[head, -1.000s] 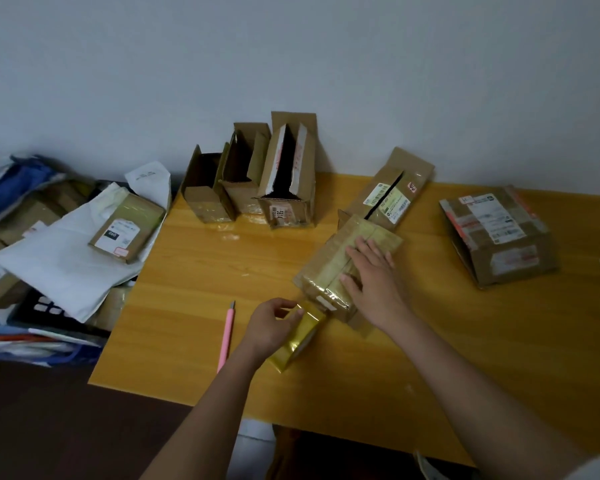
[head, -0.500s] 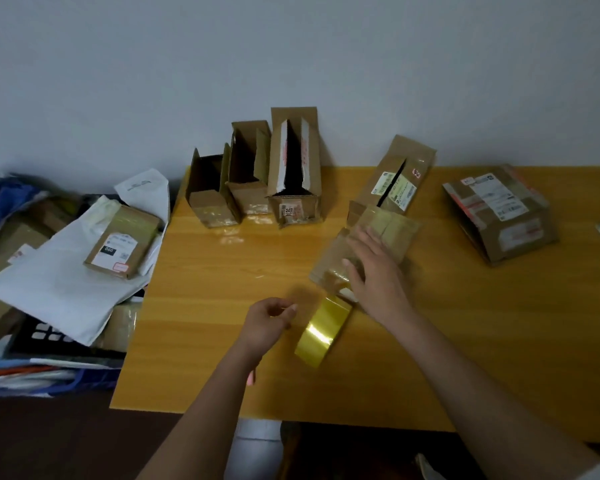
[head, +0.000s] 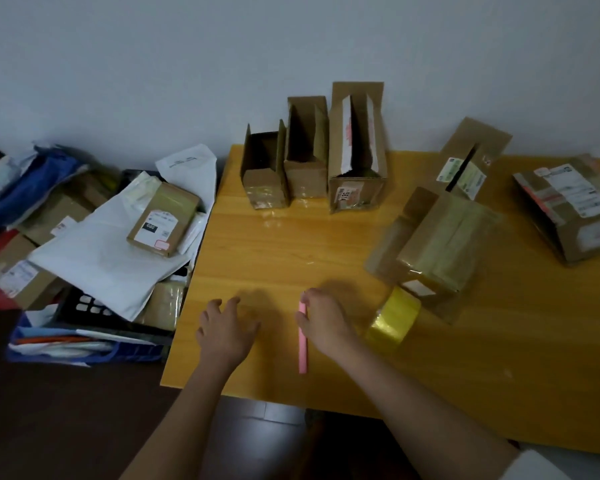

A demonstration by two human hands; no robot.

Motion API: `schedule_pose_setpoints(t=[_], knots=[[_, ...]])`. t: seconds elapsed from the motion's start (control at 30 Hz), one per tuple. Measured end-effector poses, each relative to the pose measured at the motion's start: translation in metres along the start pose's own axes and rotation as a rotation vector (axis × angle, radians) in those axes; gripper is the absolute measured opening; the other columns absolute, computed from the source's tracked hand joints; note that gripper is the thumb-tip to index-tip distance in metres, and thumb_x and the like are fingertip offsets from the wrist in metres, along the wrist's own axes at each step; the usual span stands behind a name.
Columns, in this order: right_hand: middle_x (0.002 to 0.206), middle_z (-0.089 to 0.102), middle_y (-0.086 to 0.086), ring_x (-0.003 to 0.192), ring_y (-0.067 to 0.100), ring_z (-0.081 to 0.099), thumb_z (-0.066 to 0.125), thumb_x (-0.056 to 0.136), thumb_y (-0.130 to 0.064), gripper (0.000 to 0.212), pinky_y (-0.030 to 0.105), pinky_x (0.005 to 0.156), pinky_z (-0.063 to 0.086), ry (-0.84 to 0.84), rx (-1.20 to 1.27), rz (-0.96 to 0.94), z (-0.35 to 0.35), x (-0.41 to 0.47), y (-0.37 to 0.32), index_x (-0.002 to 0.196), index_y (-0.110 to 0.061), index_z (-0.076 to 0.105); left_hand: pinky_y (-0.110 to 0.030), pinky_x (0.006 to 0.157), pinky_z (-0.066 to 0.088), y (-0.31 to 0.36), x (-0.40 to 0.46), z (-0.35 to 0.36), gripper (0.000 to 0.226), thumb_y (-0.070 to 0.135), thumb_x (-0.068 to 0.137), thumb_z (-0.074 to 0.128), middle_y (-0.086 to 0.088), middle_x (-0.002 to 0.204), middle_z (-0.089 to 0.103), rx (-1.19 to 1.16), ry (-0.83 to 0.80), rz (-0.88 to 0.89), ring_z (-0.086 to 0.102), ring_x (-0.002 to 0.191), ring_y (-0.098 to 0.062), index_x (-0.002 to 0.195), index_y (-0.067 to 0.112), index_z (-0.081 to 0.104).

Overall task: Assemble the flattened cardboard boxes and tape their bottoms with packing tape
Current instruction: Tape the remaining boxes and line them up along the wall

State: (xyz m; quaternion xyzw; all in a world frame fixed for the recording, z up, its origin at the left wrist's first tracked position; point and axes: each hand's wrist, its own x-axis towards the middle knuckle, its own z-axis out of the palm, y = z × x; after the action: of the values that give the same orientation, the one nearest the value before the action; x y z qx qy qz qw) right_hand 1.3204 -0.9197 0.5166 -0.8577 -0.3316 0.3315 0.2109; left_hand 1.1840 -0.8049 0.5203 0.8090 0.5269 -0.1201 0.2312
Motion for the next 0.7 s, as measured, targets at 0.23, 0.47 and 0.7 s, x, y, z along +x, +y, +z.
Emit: schedule_pose_setpoints(t=[0.23, 0.47, 0.7], knots=[[0.096, 0.064, 0.007, 0.084, 0.022, 0.065, 0.065, 0.091, -0.033, 0.025, 0.022, 0.047, 0.034, -0.128, -0.073, 0.305, 0.041, 0.002, 0.009, 0.101, -0.010, 0.066, -0.050, 0.109, 0.027, -0.037, -0.007, 0.003, 0.063, 0.043, 0.091, 0.061, -0.012, 0.149, 0.024, -0.009, -0.010, -0.030, 0.022, 0.138, -0.033, 0.145, 0.023, 0.037], [0.103, 0.068, 0.016, 0.093, 0.035, 0.066, 0.057, 0.092, -0.024, 0.024, 0.034, 0.066, 0.046, -0.018, -0.021, 0.214, 0.022, 0.010, -0.004, 0.104, -0.006, 0.066, -0.051, 0.109, 0.028, -0.028, -0.009, -0.004, 0.061, 0.042, 0.092, 0.059, -0.012, 0.149, 0.023, -0.026, -0.031, -0.029, 0.022, 0.138, -0.033, 0.145, 0.022, 0.036], [0.088, 0.065, 0.005, 0.067, 0.021, 0.062, 0.049, 0.097, -0.010, 0.036, 0.038, 0.060, 0.053, 0.281, 0.239, -0.198, -0.084, -0.010, -0.011, 0.127, -0.029, 0.045, -0.047, 0.105, 0.036, 0.060, -0.009, -0.018, 0.056, 0.041, 0.094, 0.057, -0.013, 0.143, 0.034, -0.017, -0.029, 0.172, 0.032, 0.133, -0.033, 0.143, 0.018, 0.040]])
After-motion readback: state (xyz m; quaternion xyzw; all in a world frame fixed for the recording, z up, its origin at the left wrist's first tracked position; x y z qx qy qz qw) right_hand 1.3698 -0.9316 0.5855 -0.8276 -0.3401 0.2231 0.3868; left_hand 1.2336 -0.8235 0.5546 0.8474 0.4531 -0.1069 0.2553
